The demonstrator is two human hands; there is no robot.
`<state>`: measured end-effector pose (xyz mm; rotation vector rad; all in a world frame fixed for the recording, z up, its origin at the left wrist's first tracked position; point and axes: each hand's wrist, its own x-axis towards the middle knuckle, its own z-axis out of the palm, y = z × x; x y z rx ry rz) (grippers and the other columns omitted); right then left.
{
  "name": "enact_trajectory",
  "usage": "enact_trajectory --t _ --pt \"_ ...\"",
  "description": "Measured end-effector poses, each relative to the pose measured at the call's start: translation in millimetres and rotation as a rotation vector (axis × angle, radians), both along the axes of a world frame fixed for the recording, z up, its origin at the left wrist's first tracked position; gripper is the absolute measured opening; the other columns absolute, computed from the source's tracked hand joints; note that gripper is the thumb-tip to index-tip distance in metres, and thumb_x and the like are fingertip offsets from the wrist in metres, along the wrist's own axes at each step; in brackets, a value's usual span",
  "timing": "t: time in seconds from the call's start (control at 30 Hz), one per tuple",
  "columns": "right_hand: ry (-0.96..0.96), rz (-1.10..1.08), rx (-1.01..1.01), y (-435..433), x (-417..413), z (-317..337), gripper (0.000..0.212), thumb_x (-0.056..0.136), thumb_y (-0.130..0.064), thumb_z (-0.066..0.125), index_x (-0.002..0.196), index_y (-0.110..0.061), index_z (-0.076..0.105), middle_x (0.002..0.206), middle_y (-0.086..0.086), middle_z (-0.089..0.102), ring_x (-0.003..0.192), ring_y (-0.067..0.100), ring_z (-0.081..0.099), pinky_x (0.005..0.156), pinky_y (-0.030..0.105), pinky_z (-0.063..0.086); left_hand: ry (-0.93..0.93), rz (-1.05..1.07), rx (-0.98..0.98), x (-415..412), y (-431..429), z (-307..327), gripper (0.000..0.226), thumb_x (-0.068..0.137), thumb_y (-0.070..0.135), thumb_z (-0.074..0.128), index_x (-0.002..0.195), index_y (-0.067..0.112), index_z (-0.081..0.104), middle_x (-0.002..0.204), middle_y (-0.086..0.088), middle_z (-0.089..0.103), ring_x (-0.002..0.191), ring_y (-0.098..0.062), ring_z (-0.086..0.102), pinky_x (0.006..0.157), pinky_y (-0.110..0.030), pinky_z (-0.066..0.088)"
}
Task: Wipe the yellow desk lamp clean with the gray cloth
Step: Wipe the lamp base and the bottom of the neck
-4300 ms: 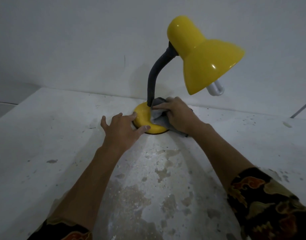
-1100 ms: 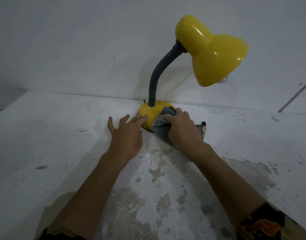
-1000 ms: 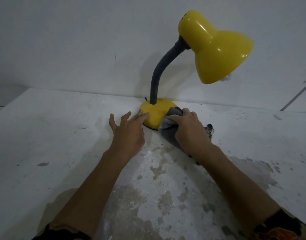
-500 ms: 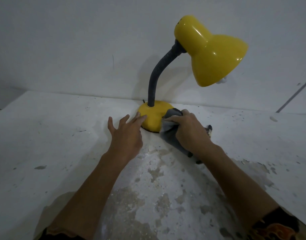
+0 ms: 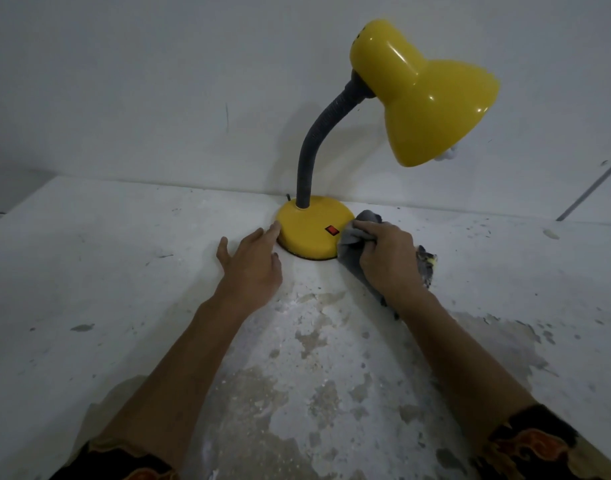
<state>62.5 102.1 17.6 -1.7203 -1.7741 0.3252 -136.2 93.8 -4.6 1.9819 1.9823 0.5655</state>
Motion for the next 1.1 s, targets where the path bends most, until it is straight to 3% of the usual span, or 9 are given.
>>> enact_trajectory --t 0.1,0.17,0.27,0.33,0.43,0.53,0.8,0.9,1.1 --pt "-0.010 -0.003 0.033 2.1 3.8 4.7 0.041 0.088 0.005 0.044 0.115 -0.012 0.069 0.103 0.020 0.069 0.081 0.025 0.060 0.081 0.034 0.051 -0.001 -0.016 0.035 3.2 0.2 -1.2 0.055 0.100 0.015 0.037 0.152 0.023 0.024 0.152 -0.001 0.040 0.147 -0.012 0.023 0.118 -0.051 -0.008" --pt "0.002 0.027 0.052 2.3 0.9 6.8 0.032 0.087 0.010 0.043 0.105 0.004 0.070 0.093 0.031 0.067 0.062 0.017 0.051 0.064 0.032 0.048 -0.015 -0.021 0.044 3.9 -0.4 -1.6 0.054 0.099 0.014 0.038 0.152 0.022 0.027 0.151 -0.001 0.041 0.146 -0.012 0.024 0.118 -0.051 -0.008" --pt "-0.108 -0.035 0.092 3.1 -12.3 -9.8 0.015 0.082 0.004 0.053 0.078 0.001 0.067 0.072 0.019 0.061 0.062 0.024 0.058 0.053 0.032 0.043 -0.043 -0.032 0.054 1.1 0.0 -1.5 0.054 0.099 0.011 0.038 0.150 0.023 0.030 0.151 -0.001 0.042 0.145 -0.012 0.026 0.118 -0.050 -0.010" --pt "-0.264 -0.080 0.092 -3.8 -23.3 -18.3 0.007 0.082 -0.003 0.057 0.079 -0.003 0.063 0.076 0.016 0.060 0.070 0.031 0.058 0.057 0.031 0.041 -0.046 -0.037 0.054 -0.9 1.2 -2.1 0.055 0.098 0.010 0.039 0.150 0.024 0.031 0.150 -0.001 0.043 0.144 -0.012 0.028 0.117 -0.049 -0.011" --pt "-0.455 -0.040 0.013 -20.8 -41.2 -14.1 0.025 0.089 -0.008 0.054 0.113 -0.006 0.059 0.110 0.019 0.058 0.100 0.036 0.052 0.080 0.041 0.044 -0.045 -0.038 0.044 -3.1 3.3 -2.7 0.056 0.097 0.010 0.039 0.149 0.027 0.031 0.148 0.000 0.045 0.142 -0.013 0.031 0.117 -0.050 -0.011" --pt "-0.547 0.004 0.058 -27.0 -54.1 -6.6 0.029 0.093 -0.012 0.051 0.122 -0.011 0.053 0.127 0.015 0.046 0.116 0.034 0.040 0.093 0.044 0.038 -0.046 -0.041 0.041 -6.5 4.1 -1.9 0.056 0.097 0.009 0.039 0.148 0.030 0.033 0.146 0.003 0.048 0.140 -0.013 0.035 0.117 -0.051 -0.010" --pt "-0.422 0.289 -0.007 18.2 -73.8 11.7 0.039 0.088 -0.012 0.050 0.124 -0.022 0.060 0.127 0.012 0.049 0.114 0.034 0.042 0.094 0.045 0.039 -0.024 -0.055 0.030 -10.9 6.4 0.0 0.048 0.094 0.011 0.043 0.136 0.033 0.044 0.131 0.010 0.057 0.136 -0.013 0.038 0.116 -0.055 -0.009" --pt "-0.277 0.149 0.056 30.5 -59.9 16.0 0.039 0.086 -0.007 0.047 0.117 -0.023 0.063 0.113 0.011 0.054 0.104 0.031 0.049 0.091 0.046 0.045 -0.051 -0.034 0.044 -14.9 7.9 -1.8 0.049 0.095 0.012 0.041 0.138 0.035 0.045 0.135 0.010 0.056 0.138 -0.012 0.037 0.115 -0.053 -0.012" --pt "-0.581 -0.019 -0.020 38.1 -85.7 12.9 0.029 0.099 -0.024 0.044 0.122 -0.012 0.057 0.125 0.014 0.047 0.115 0.032 0.041 0.093 0.045 0.038 -0.040 -0.030 0.105 -13.6 6.4 0.3 0.050 0.095 0.009 0.041 0.137 0.036 0.049 0.132 0.010 0.059 0.141 -0.010 0.030 0.115 -0.049 -0.015"
